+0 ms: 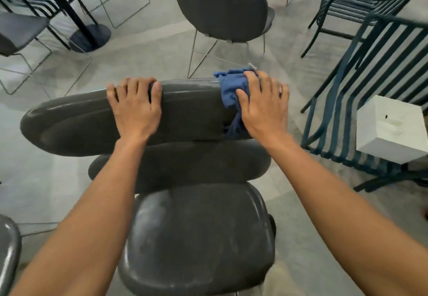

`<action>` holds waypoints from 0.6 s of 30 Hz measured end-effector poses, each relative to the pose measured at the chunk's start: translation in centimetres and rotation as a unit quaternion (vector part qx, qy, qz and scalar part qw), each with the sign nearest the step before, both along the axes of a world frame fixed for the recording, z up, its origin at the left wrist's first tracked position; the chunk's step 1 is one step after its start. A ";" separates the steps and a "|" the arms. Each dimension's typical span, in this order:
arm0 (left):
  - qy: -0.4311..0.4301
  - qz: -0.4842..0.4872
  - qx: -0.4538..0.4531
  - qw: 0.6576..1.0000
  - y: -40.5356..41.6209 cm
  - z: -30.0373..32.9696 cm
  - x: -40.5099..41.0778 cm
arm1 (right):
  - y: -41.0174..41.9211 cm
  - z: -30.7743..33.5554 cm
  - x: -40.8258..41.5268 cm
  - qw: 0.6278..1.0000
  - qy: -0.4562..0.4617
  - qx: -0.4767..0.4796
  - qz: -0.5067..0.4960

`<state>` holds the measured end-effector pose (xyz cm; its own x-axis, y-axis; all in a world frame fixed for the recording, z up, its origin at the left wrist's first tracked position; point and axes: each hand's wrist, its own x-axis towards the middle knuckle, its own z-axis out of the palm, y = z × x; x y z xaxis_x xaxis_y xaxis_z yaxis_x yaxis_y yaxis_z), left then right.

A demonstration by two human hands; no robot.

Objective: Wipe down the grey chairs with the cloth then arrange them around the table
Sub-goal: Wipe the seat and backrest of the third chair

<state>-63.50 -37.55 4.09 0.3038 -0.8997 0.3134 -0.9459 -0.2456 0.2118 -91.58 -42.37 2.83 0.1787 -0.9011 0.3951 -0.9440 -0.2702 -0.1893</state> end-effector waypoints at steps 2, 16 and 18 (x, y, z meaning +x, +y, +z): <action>-0.007 0.016 -0.007 1.000 -0.2 -0.4 -0.4 | 0.2 -0.7 -1.1 0.999 -0.036 0.001 -0.038; -0.017 0.056 -0.060 0.996 -1.2 -1.7 -1.2 | -0.1 -2.7 -4.2 0.976 -0.199 0.061 -0.062; -0.025 0.065 -0.066 0.995 -1.2 -1.9 -1.3 | 1.2 -4.2 -4.7 0.922 -0.342 0.140 -0.113</action>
